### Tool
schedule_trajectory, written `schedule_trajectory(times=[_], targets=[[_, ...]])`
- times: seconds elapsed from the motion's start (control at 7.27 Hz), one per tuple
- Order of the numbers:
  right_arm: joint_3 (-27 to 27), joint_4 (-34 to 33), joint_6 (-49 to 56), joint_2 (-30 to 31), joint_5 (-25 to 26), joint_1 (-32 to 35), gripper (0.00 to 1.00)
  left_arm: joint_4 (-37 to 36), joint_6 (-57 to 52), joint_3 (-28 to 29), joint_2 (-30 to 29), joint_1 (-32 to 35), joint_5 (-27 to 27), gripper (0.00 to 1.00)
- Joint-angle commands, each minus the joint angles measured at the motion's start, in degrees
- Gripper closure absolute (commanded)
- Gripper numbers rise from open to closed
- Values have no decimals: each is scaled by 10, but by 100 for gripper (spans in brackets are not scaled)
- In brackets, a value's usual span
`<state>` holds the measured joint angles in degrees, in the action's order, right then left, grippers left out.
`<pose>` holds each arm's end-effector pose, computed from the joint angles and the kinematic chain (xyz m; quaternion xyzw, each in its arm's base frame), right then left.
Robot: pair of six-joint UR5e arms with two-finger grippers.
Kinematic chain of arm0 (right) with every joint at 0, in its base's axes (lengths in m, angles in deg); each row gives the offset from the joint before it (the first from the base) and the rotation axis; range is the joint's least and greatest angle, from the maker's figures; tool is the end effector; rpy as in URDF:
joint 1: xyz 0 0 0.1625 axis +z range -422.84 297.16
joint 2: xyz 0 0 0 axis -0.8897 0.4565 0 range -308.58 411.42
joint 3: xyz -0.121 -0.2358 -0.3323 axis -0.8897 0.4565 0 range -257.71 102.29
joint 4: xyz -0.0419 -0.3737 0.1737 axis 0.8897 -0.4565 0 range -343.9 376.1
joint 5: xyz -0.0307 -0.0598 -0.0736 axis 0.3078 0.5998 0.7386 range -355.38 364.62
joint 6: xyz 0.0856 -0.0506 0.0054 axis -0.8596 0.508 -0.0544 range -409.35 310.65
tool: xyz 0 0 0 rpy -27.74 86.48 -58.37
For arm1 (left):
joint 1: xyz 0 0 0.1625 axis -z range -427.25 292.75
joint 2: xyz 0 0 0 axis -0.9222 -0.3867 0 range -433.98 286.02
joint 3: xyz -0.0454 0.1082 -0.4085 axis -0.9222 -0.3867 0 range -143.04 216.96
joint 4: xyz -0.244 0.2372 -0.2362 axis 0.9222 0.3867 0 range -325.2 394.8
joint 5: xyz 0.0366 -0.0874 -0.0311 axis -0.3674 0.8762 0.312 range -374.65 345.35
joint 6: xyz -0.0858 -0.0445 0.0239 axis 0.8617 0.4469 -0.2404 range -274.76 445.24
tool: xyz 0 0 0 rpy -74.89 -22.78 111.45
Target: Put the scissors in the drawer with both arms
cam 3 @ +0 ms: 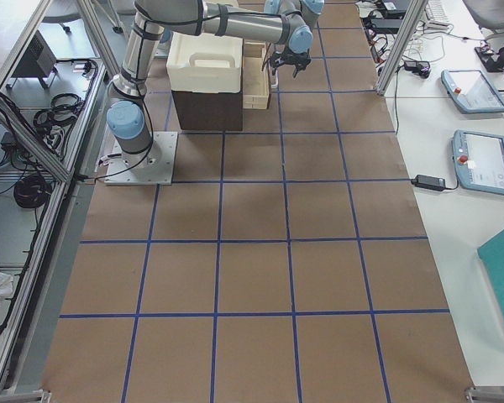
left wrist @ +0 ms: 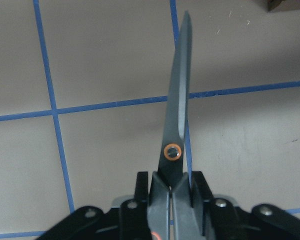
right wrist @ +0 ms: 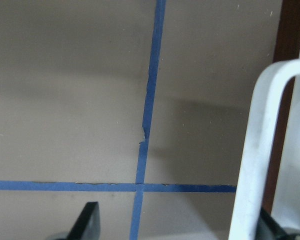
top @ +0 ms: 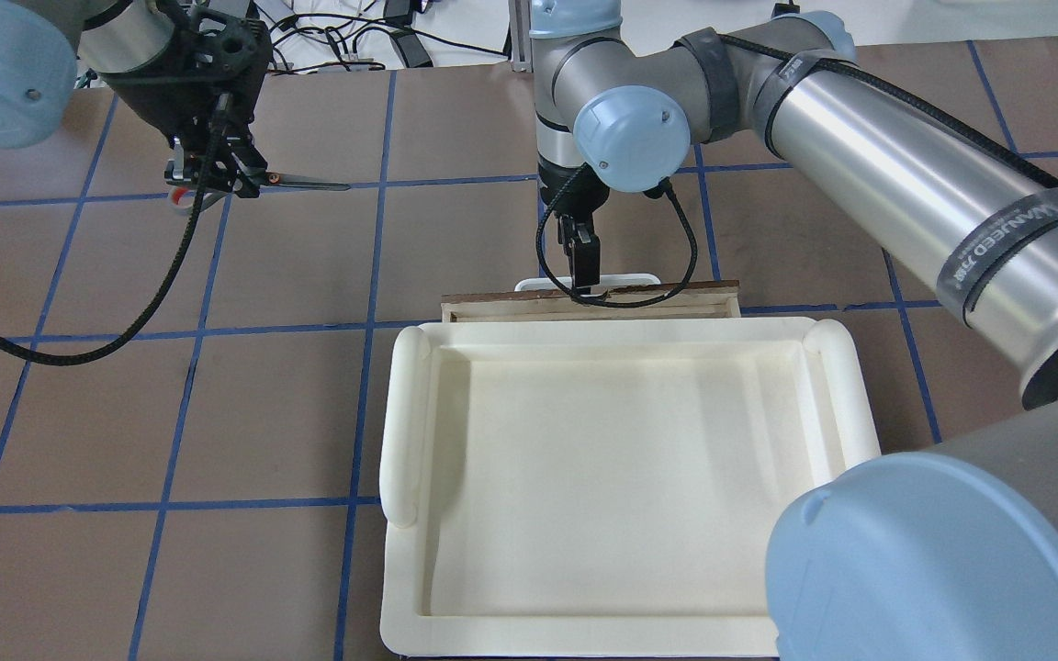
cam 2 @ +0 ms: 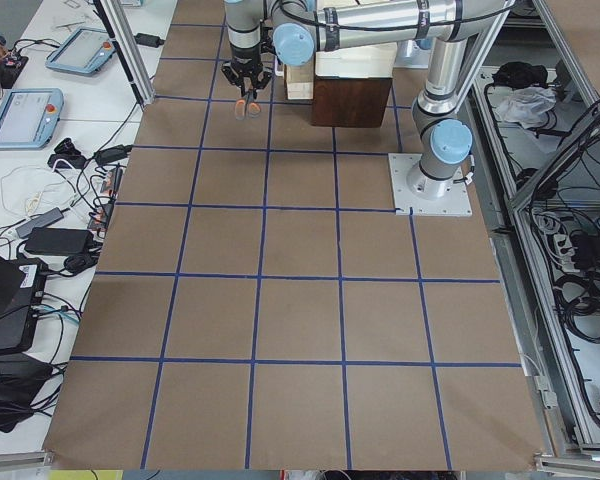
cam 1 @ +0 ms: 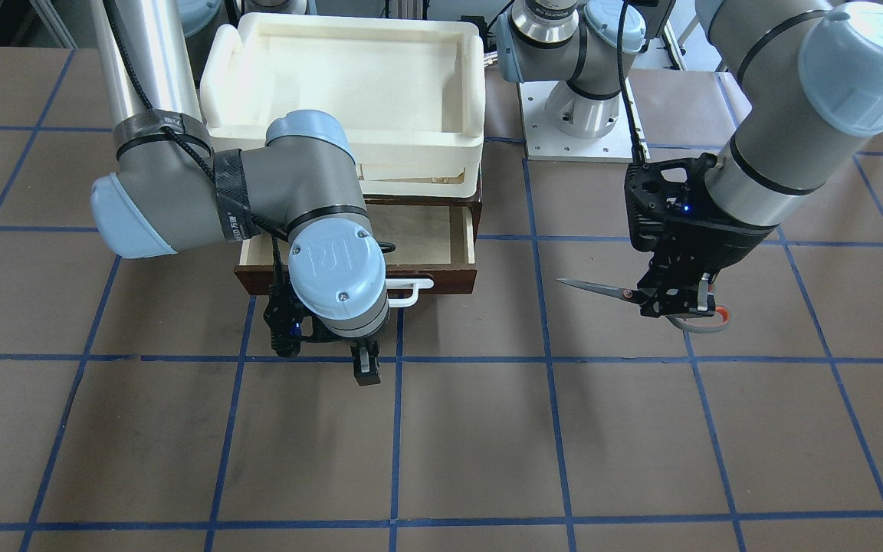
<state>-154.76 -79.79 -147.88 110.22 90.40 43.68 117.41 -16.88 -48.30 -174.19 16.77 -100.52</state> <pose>0.3250 -0.6012 0.2849 -0.6549 -0.7471 -0.0887 0.0712 -0.0805 -0.5804 0.4476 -0.7438 -0.6672 0.0391 0.0076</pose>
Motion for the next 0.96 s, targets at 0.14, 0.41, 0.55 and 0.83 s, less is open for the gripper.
schedule_trajectory(times=[0.14,0.41,0.55,0.83], targets=[[5,0,18,-2,1,-13,0,0,0,0,1,0,2,100],[11,-1,31,-5,3,-14,0,0,0,-1,2,0,2,100],[19,0,31,-8,3,-14,0,0,0,-2,2,0,2,100],[26,-1,33,-18,3,-14,0,0,0,-5,5,0,2,100]])
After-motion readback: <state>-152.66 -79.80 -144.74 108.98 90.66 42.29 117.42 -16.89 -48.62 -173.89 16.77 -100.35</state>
